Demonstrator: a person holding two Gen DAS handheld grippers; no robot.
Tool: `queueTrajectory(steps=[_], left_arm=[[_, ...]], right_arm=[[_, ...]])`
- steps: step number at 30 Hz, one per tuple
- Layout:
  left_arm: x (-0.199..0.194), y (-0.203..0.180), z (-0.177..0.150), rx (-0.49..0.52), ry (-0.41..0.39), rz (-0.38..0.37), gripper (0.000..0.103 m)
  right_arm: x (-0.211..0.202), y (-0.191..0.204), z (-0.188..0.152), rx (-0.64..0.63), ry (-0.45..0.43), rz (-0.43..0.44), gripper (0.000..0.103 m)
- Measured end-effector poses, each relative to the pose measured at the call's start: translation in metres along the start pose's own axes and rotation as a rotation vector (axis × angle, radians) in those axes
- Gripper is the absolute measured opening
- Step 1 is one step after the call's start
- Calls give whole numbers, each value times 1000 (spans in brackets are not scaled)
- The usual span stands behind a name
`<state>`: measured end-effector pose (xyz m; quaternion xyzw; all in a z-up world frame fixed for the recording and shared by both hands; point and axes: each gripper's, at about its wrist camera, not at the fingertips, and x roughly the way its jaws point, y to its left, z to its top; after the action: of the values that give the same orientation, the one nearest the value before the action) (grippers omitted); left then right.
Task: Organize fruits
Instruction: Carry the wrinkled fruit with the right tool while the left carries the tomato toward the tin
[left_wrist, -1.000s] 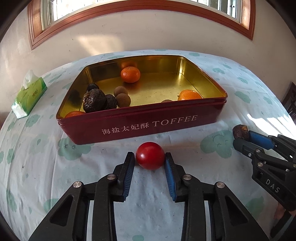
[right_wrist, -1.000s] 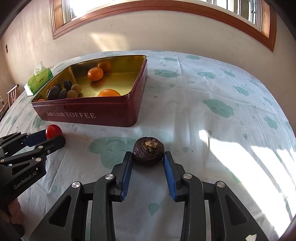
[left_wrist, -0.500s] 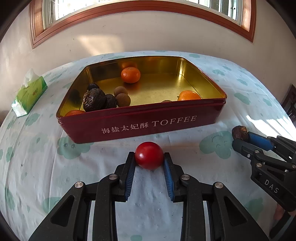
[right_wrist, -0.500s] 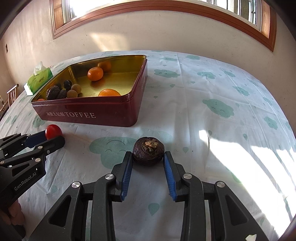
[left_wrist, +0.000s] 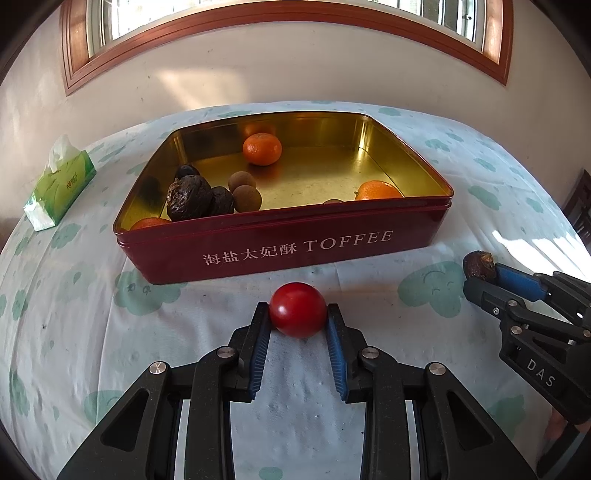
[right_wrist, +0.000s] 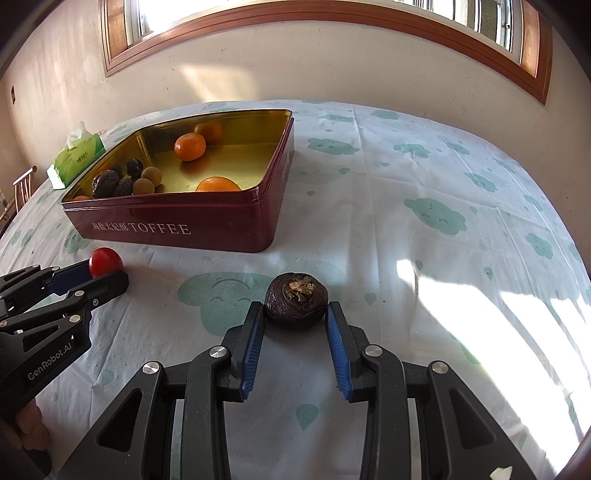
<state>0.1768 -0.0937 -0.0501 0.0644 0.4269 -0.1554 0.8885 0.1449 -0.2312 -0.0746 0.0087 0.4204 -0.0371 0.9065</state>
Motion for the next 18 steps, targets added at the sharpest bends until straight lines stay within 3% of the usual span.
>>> queueTrajectory(steps=[18], left_arm=[[-15, 6, -2, -25, -21, -36, 31]], right_arm=[[-11, 0, 2, 2, -24, 3, 31]])
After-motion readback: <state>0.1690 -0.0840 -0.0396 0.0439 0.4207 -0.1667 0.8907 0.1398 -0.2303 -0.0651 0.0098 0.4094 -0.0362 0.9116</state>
